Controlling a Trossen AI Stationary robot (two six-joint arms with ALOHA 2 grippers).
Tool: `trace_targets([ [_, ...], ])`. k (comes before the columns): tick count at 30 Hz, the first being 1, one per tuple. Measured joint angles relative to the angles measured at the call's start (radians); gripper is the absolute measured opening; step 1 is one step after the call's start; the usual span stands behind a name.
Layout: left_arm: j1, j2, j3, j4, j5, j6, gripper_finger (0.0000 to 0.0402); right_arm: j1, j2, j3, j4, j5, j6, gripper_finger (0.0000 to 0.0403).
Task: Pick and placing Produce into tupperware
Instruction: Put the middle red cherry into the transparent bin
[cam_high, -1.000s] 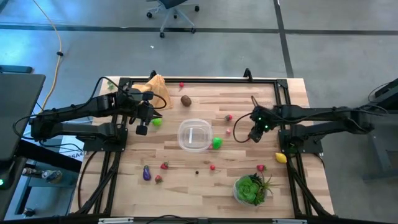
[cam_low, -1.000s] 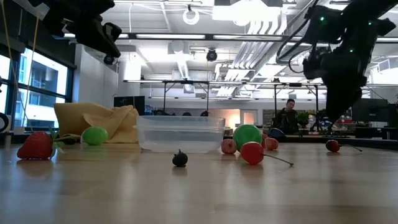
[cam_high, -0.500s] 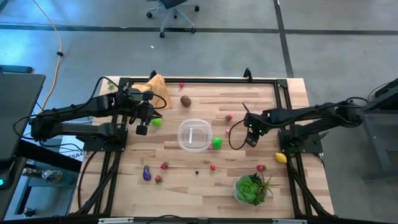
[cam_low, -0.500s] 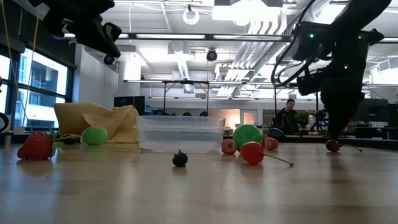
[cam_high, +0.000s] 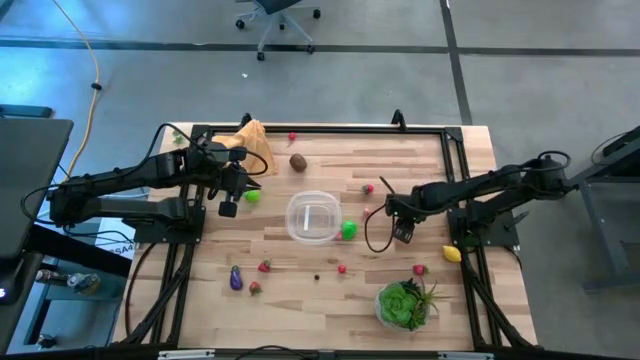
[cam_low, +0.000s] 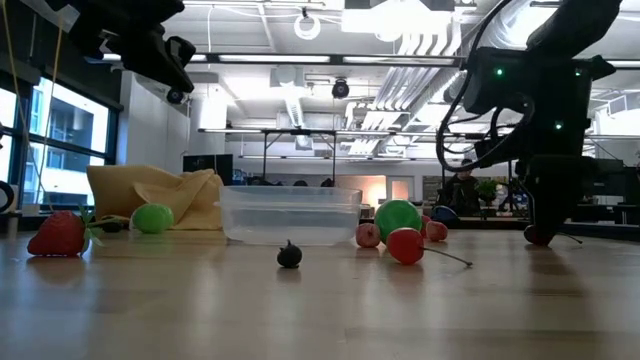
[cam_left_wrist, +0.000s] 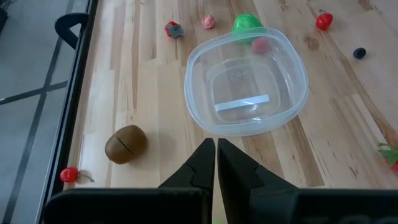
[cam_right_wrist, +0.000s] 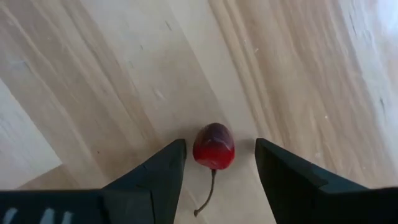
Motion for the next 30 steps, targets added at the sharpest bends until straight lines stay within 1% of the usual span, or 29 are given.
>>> trace_targets([
  [8, 0.000, 0.000, 0.000, 0.000, 0.000, 0.000, 0.0010, 0.024, 0.012, 0.001, 0.004, 0.031, -0.002, 0.0189],
  [11, 0.000, 0.000, 0.000, 0.000, 0.000, 0.000, 0.0010, 0.024, 0.013, 0.001, 0.007, 0.024, -0.005, 0.0170],
  [17, 0.000, 0.000, 0.000, 0.000, 0.000, 0.000, 0.0010, 0.024, 0.014, 0.000, 0.017, -0.001, -0.005, 0.0120],
  [22, 0.000, 0.000, 0.000, 0.000, 0.000, 0.000, 0.0010, 0.024, 0.012, 0.000, 0.024, -0.010, -0.006, 0.0090],
  [26, 0.000, 0.000, 0.000, 0.000, 0.000, 0.000, 0.0010, 0.024, -0.007, 0.005, 0.018, -0.010, -0.007, 0.0076],
  [30, 0.000, 0.000, 0.000, 0.000, 0.000, 0.000, 0.0010, 0.023, -0.045, 0.042, 0.034, 0.028, -0.014, 0.0073],
])
